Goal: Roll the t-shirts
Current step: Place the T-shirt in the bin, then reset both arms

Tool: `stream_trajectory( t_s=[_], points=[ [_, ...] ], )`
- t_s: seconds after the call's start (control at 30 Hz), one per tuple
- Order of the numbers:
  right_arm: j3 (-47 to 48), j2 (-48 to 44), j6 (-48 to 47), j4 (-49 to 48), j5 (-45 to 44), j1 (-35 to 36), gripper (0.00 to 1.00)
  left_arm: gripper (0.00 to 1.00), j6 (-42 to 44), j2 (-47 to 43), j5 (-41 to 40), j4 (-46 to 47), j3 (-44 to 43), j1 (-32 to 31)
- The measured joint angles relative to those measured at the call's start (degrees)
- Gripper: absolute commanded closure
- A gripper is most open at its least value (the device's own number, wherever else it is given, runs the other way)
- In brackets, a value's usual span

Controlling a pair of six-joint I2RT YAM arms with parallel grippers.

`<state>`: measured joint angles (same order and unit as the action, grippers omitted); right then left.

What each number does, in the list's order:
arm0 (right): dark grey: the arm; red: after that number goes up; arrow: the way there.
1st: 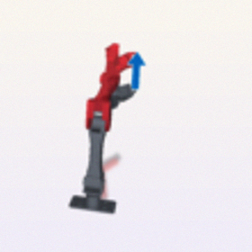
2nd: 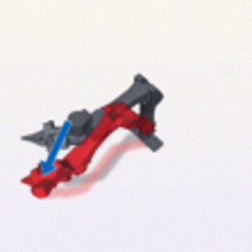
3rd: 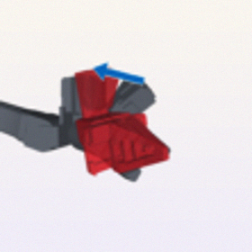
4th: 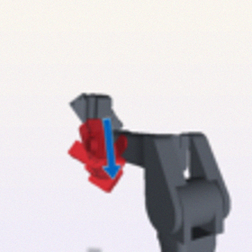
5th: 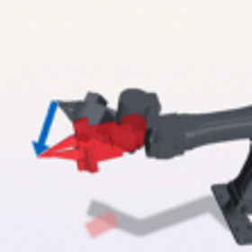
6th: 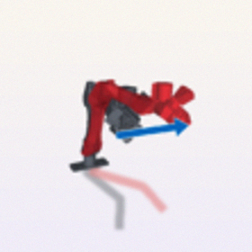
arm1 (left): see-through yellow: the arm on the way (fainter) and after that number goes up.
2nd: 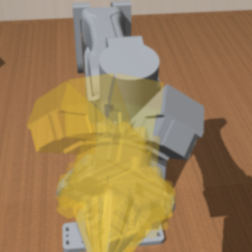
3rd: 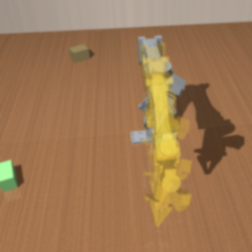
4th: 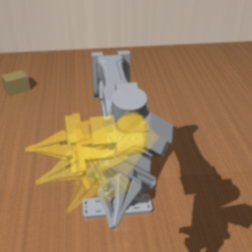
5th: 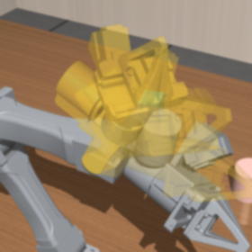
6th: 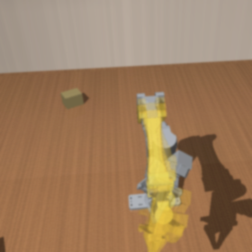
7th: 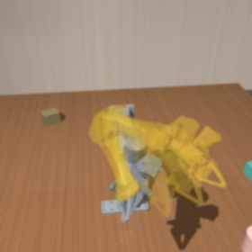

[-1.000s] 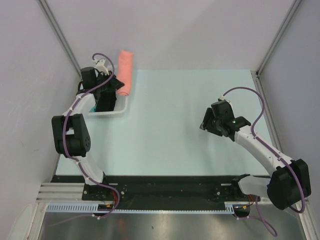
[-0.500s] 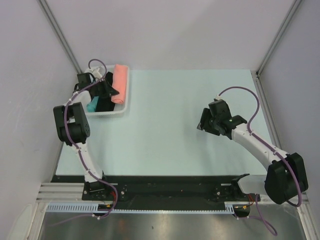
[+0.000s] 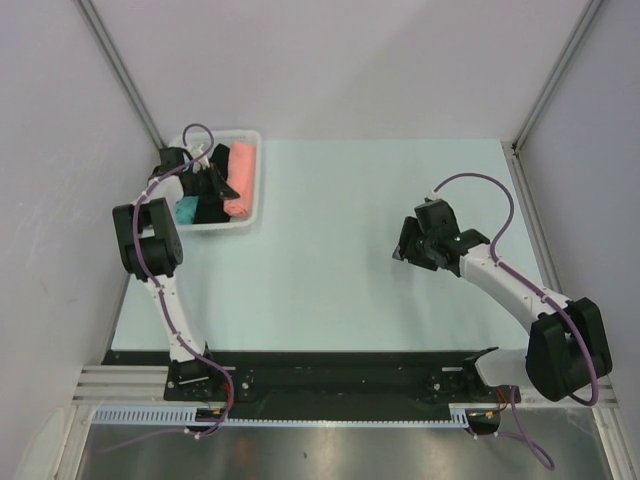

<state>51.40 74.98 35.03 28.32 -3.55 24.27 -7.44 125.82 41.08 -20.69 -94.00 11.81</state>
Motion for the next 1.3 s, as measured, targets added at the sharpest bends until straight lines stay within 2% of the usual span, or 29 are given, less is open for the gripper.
stream_trajectory(
  t_s=[0.17,0.3,0.77,1.13,1.17,1.23,1.27,1.3],
  points=[
    [0.0,0.46,0.02,-0.33,0.11,0.15,0.38,1.0,0.57,0.5,-1.07,-3.89,-2.01,0.0],
    [0.0,0.48,0.02,-0.42,0.17,0.37,0.39,0.83,0.59,0.55,-2.54,-6.23,-2.8,0.0],
    [0.0,0.48,0.04,-1.27,1.07,0.76,0.38,0.49,-0.17,-1.42,-6.93,-9.18,-3.1,-0.07],
    [0.0,0.48,0.11,-1.36,1.33,1.18,0.38,0.47,-1.57,-8.2,-9.73,-9.62,-2.71,-0.07],
    [0.0,0.48,0.11,-1.36,1.36,1.2,0.38,0.38,-1.66,-9.09,-10.69,-9.46,-2.32,-0.07],
    [0.0,0.48,0.11,-1.44,1.36,1.27,0.38,0.35,-2.19,-11.56,-12.44,-8.48,-0.55,-0.13],
    [0.0,0.48,0.11,-1.57,1.4,1.29,0.38,0.28,-2.6,-13.35,-13.49,-7.72,1.09,-0.33],
    [0.0,0.48,0.11,-1.66,1.46,1.31,0.38,0.28,-2.84,-15.32,-14.75,-7.23,2.67,-0.57]
  ],
)
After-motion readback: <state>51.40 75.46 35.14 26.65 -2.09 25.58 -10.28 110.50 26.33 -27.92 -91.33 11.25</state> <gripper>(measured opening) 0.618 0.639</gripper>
